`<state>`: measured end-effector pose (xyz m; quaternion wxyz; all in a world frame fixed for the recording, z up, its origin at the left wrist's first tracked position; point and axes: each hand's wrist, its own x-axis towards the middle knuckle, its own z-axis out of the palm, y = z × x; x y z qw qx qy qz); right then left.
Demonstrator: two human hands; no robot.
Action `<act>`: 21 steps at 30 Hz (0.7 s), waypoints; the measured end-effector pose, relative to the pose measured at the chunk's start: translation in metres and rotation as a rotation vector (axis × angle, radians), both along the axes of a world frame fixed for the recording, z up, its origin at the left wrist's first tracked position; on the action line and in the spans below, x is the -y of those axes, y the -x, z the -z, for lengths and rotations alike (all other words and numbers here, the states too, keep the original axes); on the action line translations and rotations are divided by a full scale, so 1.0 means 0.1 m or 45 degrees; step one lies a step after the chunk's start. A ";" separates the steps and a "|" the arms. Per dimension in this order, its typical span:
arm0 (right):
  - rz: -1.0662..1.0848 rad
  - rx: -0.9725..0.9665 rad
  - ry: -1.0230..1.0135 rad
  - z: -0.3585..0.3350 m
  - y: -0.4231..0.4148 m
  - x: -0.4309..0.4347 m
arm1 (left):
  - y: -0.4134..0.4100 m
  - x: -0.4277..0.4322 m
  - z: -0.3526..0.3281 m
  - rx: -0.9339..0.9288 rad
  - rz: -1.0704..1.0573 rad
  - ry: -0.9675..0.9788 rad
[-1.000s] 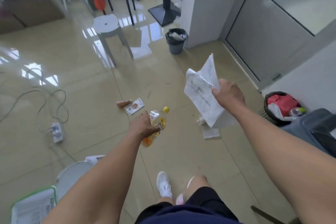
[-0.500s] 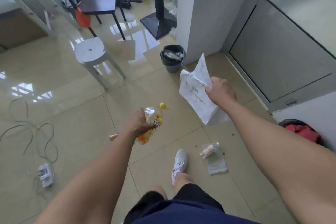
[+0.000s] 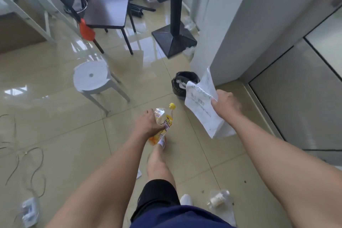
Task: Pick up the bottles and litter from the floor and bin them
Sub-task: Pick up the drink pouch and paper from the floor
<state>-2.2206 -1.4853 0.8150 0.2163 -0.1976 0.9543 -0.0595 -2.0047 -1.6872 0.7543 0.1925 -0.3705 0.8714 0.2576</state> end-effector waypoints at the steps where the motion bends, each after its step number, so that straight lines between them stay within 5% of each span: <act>1: 0.005 0.005 -0.030 0.13 0.17 0.17 | 0.18 0.18 0.13 0.004 -0.011 -0.022; 8: 0.045 0.111 -0.217 1.06 1.33 1.27 | 1.48 1.40 1.10 0.090 -0.044 -0.192; 14: -0.033 0.139 -0.113 1.86 2.29 2.05 | 2.43 2.07 1.78 0.041 -0.226 -0.327; 21: -0.221 0.176 -0.132 3.83 2.97 2.53 | 2.90 2.10 3.29 -0.065 -0.529 -0.466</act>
